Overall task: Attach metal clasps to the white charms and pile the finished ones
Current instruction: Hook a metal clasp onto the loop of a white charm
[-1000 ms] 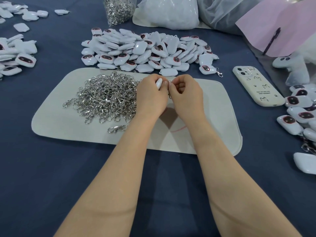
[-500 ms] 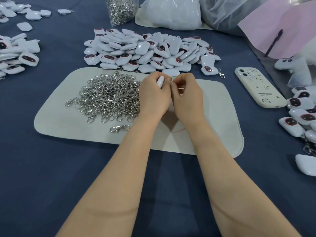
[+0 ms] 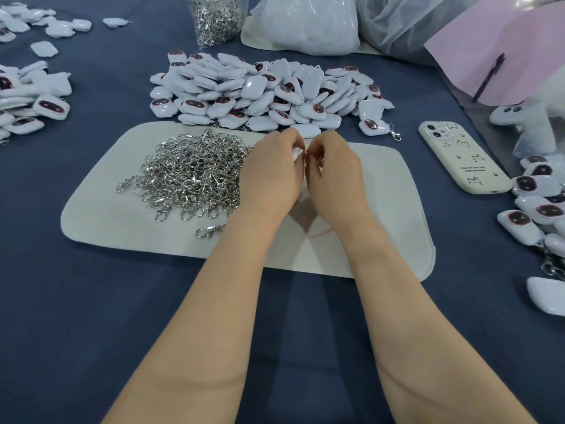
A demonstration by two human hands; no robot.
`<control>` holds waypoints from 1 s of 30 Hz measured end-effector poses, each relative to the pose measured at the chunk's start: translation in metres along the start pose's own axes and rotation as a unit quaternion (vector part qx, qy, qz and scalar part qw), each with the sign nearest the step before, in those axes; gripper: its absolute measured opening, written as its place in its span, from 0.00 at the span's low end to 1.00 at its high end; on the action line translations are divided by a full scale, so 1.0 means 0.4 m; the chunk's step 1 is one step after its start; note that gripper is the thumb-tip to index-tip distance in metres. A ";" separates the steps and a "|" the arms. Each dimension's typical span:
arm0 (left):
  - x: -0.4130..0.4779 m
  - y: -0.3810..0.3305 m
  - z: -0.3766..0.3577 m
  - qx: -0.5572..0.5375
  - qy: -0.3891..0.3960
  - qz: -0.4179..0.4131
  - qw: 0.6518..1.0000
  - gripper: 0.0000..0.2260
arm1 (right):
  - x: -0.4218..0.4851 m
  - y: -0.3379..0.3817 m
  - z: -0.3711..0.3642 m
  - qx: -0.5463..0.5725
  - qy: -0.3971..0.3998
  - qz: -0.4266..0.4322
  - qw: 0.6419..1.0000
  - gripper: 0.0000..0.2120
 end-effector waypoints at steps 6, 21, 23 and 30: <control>-0.006 0.014 -0.009 -0.113 -0.034 0.101 0.988 0.04 | 0.000 -0.010 0.005 0.066 -0.037 -0.062 0.995 0.03; -0.006 0.020 -0.014 -0.139 -0.011 0.110 0.984 0.04 | 0.003 -0.019 0.003 0.059 -0.036 -0.078 0.995 0.03; -0.007 0.020 -0.011 -0.112 -0.019 0.087 0.990 0.05 | 0.001 -0.014 -0.001 0.040 -0.029 -0.059 0.997 0.05; -0.007 0.024 -0.012 -0.127 -0.044 0.114 0.984 0.06 | -0.002 -0.015 0.003 0.099 -0.046 -0.092 0.990 0.02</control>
Point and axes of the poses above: each hand's wrist, its own x-axis towards the middle knuckle, its own z-axis out of the back of the hand, y = z × x, the point moved 5 cm from there along x, towards the middle knuckle, and after that the axes turned 12 degrees about -y, right-handed, at the moved point
